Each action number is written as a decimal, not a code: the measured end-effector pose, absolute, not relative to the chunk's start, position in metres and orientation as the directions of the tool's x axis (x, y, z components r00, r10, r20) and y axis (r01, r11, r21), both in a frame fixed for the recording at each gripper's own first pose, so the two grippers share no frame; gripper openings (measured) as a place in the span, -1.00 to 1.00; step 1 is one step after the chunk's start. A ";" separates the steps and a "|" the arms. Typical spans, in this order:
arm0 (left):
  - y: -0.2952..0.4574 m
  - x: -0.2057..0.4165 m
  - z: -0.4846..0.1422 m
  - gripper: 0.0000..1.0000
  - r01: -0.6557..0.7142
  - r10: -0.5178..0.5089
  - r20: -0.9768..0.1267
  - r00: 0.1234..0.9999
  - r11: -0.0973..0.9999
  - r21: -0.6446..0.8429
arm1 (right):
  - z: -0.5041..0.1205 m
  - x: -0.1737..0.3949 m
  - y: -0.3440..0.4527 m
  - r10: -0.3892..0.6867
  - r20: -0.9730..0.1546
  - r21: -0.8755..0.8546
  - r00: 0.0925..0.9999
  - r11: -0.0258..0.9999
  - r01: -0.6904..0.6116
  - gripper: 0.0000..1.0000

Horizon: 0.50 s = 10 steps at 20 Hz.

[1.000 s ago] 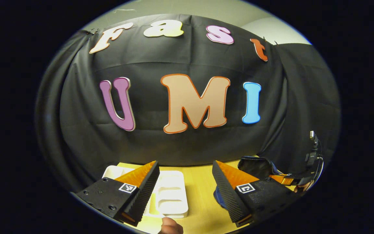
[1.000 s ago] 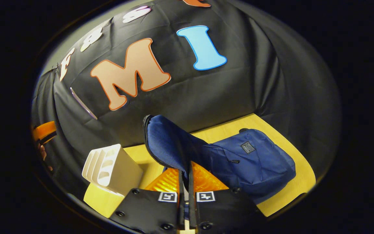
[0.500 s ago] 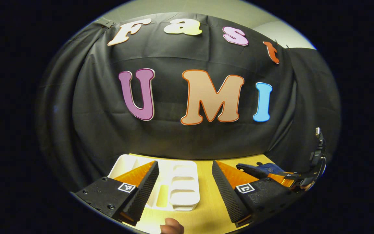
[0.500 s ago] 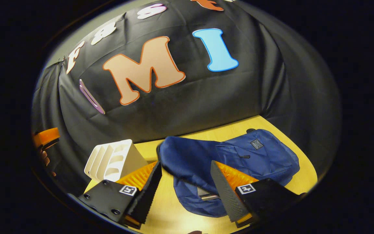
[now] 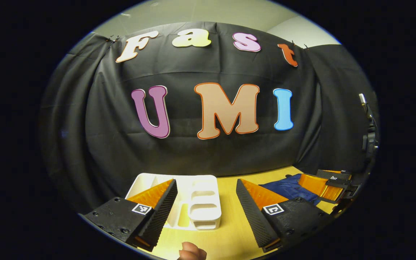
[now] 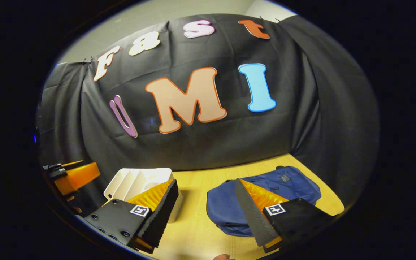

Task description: Open the schoolbag, grab two books from the bookshelf and put them into the schoolbag.

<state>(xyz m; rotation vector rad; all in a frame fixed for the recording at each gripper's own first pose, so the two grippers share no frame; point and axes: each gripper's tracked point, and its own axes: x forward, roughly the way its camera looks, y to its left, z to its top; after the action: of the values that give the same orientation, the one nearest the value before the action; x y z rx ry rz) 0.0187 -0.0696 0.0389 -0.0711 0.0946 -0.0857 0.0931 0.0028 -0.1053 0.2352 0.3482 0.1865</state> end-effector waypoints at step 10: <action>-0.073 -0.009 0.037 0.90 0.073 -0.082 -0.086 0.993 0.991 -0.110 | -0.063 0.062 0.000 0.204 -0.228 0.203 0.952 0.966 -0.158 0.99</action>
<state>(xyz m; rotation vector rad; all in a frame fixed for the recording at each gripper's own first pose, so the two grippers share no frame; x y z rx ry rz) -0.0092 -0.0732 0.0369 -0.1065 0.0909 -0.0778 0.0625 -0.0003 -0.0631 0.1838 0.2502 0.1852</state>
